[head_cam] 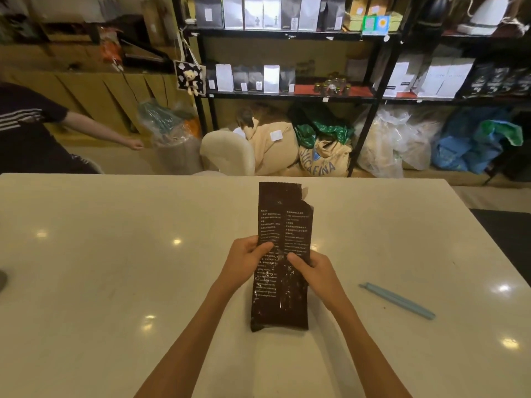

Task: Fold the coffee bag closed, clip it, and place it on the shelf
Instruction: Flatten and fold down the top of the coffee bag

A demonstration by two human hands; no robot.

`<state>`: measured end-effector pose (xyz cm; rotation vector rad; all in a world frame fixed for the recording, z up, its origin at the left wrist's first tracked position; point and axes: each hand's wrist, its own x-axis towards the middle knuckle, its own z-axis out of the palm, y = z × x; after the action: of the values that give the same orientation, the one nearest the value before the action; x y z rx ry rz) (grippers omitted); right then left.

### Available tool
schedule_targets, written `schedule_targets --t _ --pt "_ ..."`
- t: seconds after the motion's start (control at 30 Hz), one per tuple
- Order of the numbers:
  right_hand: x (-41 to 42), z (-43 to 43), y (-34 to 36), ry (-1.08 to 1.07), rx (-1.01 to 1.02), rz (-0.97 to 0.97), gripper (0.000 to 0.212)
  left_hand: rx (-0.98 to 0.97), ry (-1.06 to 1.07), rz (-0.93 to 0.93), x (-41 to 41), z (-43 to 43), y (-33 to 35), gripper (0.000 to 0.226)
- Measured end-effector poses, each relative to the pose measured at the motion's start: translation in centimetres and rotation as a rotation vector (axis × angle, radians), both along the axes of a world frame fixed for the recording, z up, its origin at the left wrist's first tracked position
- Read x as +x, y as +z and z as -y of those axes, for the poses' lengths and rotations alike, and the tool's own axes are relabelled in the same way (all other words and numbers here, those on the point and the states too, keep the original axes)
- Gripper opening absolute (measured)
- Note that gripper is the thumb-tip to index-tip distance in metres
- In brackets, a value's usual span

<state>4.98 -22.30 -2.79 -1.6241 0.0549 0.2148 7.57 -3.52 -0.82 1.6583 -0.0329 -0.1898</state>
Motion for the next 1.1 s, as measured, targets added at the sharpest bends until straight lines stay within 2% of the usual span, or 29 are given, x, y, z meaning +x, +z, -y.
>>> schedule_targets --t 0.13,0.23,0.33,0.47,0.63,0.83,0.97,1.1 --pt "0.3 0.1 -0.3 -0.008 0.088 -0.055 0.017 0.019 -0.061 -0.011 0.8 -0.4 0.1 0.016" --pt "0.3 0.2 -0.9 -0.015 0.139 -0.118 0.025 -0.032 -0.119 -0.085 0.7 -0.8 -0.1 0.028" --pt "0.5 1.1 -0.8 0.039 0.106 -0.130 0.031 -0.009 -0.123 -0.080 0.2 -1.0 -0.7 0.025" --pt "1.2 2.3 0.0 0.097 0.037 -0.064 0.023 0.021 -0.129 -0.058 0.1 -1.4 -1.3 0.023" --pt "1.8 3.2 -1.1 0.137 0.086 -0.075 0.025 -0.006 -0.192 -0.028 0.5 -2.0 -1.3 0.028" --pt "2.2 3.5 -1.9 0.144 0.097 -0.055 0.018 -0.013 -0.142 -0.001 0.5 -2.3 -1.9 0.024" --pt "2.6 3.5 -1.8 0.108 0.040 -0.016 0.057 0.036 -0.059 0.031 0.5 -2.0 -2.2 0.038" --pt "2.9 3.4 -2.2 0.081 -0.010 0.021 0.065 0.015 -0.039 0.041 0.7 -1.8 -2.6 0.044"
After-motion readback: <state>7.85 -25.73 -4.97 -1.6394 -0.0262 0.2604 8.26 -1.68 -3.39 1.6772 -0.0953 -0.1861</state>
